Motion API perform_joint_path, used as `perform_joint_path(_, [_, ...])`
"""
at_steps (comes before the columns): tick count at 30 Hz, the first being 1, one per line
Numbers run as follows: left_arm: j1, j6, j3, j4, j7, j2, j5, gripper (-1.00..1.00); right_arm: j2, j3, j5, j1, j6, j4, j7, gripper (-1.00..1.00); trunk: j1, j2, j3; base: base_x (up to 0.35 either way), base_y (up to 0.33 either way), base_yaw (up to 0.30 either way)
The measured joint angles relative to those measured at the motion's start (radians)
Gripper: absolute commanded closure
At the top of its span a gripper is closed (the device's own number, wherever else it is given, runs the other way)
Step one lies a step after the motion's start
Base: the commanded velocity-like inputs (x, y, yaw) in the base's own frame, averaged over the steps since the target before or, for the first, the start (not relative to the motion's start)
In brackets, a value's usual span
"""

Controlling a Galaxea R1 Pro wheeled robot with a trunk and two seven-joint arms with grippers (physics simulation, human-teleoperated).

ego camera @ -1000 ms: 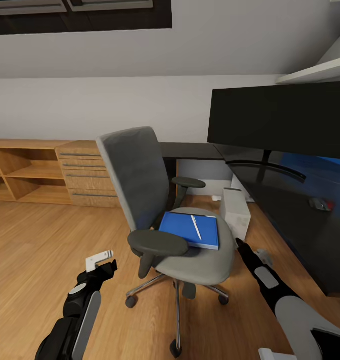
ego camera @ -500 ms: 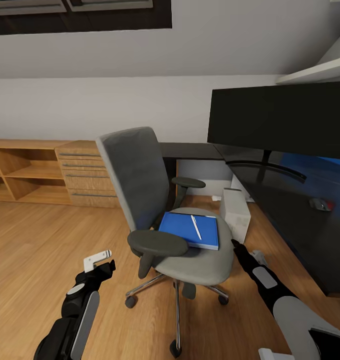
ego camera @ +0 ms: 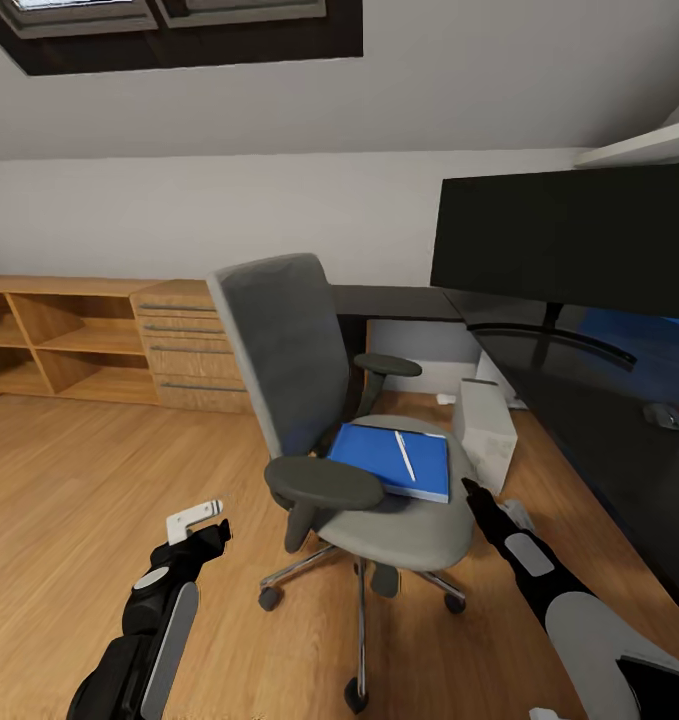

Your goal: In the bedroom, organize the workspace by keeping the computer under the desk, ensuring the monitor is on the desk, placing the keyboard on the desk next to the monitor, placing the mouse on the desk next to the keyboard, moving the folder from the swivel chair onto the desk next to the mouse, stacking the notebook on top of the folder with the pen on top of the notebook, and positioning the swivel chair next to the desk.

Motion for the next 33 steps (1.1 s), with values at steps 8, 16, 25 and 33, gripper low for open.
perform_joint_path(8, [0.000, 0.000, 0.000, 0.001, 0.000, 0.000, 0.000, -1.00, 0.000, -0.003, 0.001, 0.000, 0.000, 0.000, 0.001, -1.00, 0.000, 0.000, 0.000, 0.000, 0.000, 0.276])
perform_joint_path(16, [0.000, 0.000, -0.003, 0.004, 0.000, -0.001, -0.001, -1.00, 0.001, -0.006, 0.001, 0.000, 0.001, -0.004, 0.001, -1.00, 0.000, 0.000, 0.000, 0.000, 0.000, 0.278])
perform_joint_path(25, [0.000, 0.001, -0.004, 0.005, -0.001, -0.002, -0.003, -1.00, -0.004, -0.006, 0.000, 0.001, 0.000, -0.009, 0.002, -1.00, 0.000, 0.000, 0.000, 0.000, 0.000, 0.278])
perform_joint_path(33, [0.000, 0.001, -0.015, 0.006, -0.002, -0.002, -0.003, -1.00, 0.000, -0.012, 0.005, 0.002, -0.034, -0.004, 0.002, -1.00, 0.000, 0.000, 0.000, 0.019, 0.000, 0.278])
